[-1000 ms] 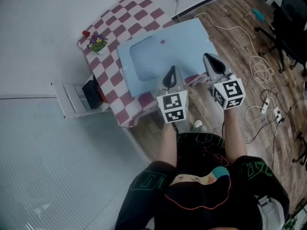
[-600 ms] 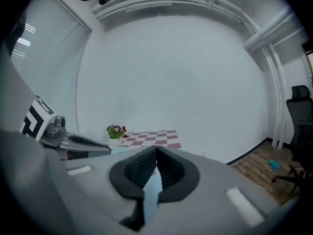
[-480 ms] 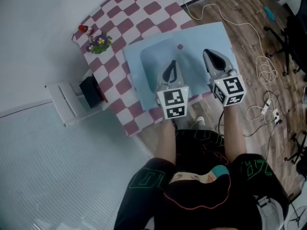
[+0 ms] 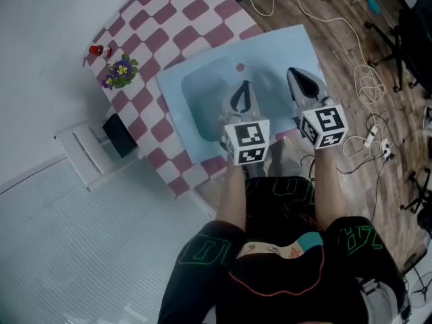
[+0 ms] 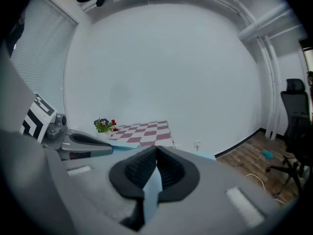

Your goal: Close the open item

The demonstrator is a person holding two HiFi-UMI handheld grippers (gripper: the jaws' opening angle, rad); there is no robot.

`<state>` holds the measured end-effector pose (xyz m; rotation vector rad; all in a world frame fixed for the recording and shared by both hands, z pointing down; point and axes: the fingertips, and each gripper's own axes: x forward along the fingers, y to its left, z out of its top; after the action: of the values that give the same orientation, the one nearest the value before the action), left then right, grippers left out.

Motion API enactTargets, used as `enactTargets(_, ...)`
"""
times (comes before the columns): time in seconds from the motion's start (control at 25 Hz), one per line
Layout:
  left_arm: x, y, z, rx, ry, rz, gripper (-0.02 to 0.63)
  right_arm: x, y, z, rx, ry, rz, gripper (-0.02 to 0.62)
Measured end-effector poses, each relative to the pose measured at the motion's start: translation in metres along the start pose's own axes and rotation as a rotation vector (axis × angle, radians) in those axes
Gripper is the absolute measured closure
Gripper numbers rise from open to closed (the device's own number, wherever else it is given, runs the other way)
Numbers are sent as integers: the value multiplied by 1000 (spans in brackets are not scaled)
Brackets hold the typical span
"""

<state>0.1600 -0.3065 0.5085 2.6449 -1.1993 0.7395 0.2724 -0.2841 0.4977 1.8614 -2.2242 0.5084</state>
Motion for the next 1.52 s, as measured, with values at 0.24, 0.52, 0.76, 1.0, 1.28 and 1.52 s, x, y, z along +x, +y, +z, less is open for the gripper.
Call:
enactTargets(0.24, 9, -61, -3, 58, 33, -65, 597, -37, -38, -25, 37, 14, -39, 592)
enactTargets(0.52, 19, -114, -4, 99, 55, -95, 597, -86, -94, -50, 98, 17, -116, 592)
enactTargets(0.76, 23, -159, -19, 129, 108, -156, 597, -112, -114, -77, 157, 35, -138, 592)
enactTargets(1.0, 24, -185, -37, 166, 153, -186, 597, -128, -131, -111, 230, 57, -170, 592)
enactTargets(1.28, 18, -215, -60, 179, 196, -252, 597, -134, -115, -154, 342, 113, -92, 462)
enactTargets(1.52, 14, -218, -65, 194, 206, -254, 597, -129, -104, -174, 413, 151, -42, 385)
